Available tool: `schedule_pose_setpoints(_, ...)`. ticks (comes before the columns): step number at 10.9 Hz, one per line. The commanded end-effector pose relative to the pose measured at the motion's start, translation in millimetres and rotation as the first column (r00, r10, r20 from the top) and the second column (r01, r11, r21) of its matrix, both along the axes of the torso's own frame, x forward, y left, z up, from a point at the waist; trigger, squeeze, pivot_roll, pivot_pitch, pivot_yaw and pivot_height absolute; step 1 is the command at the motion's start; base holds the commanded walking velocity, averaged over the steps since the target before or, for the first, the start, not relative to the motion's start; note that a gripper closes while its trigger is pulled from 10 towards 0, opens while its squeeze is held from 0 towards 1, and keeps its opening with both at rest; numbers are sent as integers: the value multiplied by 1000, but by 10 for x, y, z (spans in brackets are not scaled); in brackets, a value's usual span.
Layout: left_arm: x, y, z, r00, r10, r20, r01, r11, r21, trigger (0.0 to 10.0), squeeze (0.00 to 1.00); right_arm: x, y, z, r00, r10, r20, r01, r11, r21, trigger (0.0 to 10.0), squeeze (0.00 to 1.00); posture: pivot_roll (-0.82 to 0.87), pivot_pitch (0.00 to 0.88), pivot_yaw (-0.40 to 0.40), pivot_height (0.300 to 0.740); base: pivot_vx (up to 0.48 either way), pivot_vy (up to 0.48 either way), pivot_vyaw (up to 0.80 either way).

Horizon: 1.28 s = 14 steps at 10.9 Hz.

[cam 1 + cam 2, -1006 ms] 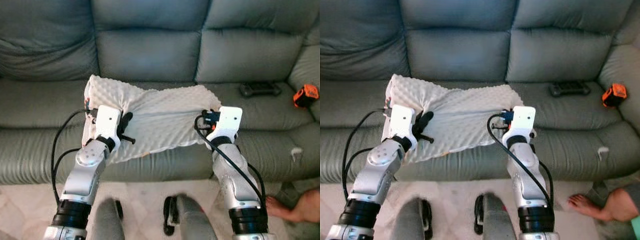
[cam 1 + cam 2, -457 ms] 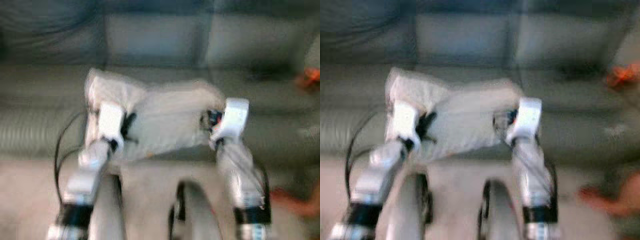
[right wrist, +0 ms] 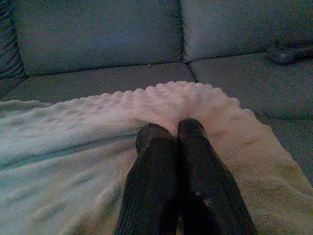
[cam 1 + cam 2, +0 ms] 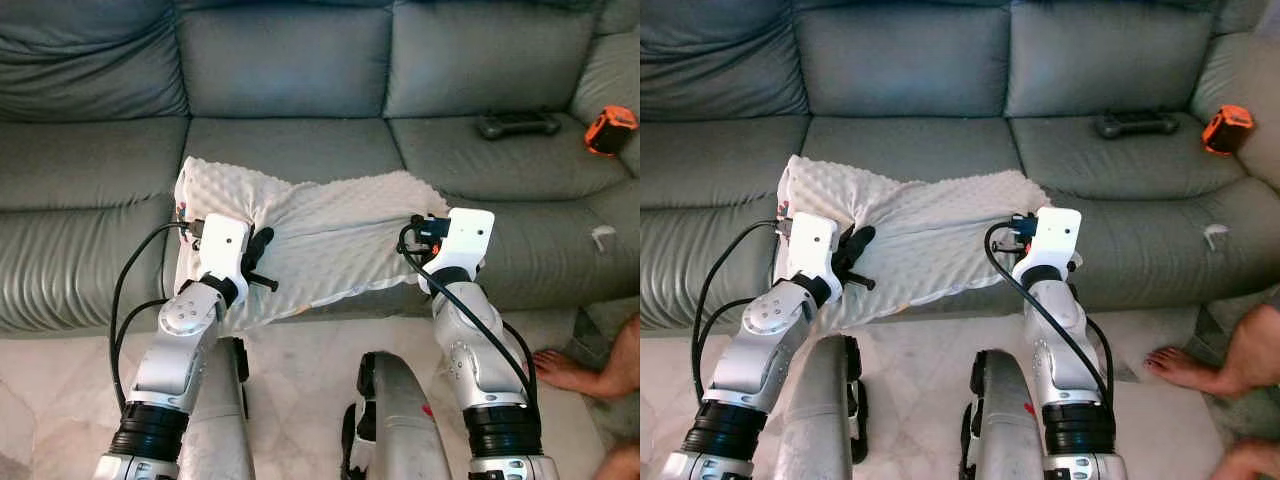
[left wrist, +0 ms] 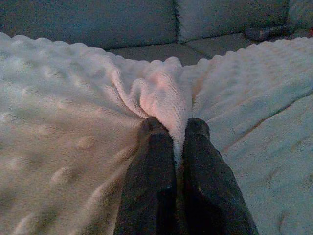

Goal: Move the pillow to the sofa

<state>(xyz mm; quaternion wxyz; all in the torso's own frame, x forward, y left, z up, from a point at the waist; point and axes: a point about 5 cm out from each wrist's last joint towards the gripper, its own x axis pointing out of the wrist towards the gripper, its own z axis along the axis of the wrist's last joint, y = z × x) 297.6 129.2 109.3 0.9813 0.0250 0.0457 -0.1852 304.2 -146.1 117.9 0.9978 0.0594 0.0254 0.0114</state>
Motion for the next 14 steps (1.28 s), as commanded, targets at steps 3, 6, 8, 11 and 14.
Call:
schedule_pose_setpoints(3,1,65,38,1000,25,17,-25,1000,1,10000,0,-2,-98,81,998,-45,41,45,999,-2,10000,0,-52,209,-53,614,299,0,0)
schedule_pose_setpoints(6,3,49,34,1000,18,16,-17,1000,-4,10000,0,-2,-66,92,998,-37,45,37,999,0,10000,0,-51,202,-53,614,320,0,0)
schedule_pose_setpoints(8,7,41,35,1000,16,16,-15,1000,-6,10000,0,1,-54,84,998,-34,44,34,999,-1,10000,0,-50,199,-55,614,321,0,0)
schedule_pose_setpoints(11,10,19,37,1000,10,13,-10,1000,-7,10000,0,6,-33,80,999,-29,42,29,1000,-4,10000,0,-48,197,-55,614,301,0,0)
schedule_pose_setpoints(14,51,-7,-4,999,-52,-2,52,998,29,10000,0,-25,-54,31,999,-43,28,43,999,-9,10000,0,-44,213,-59,614,0,0,0)
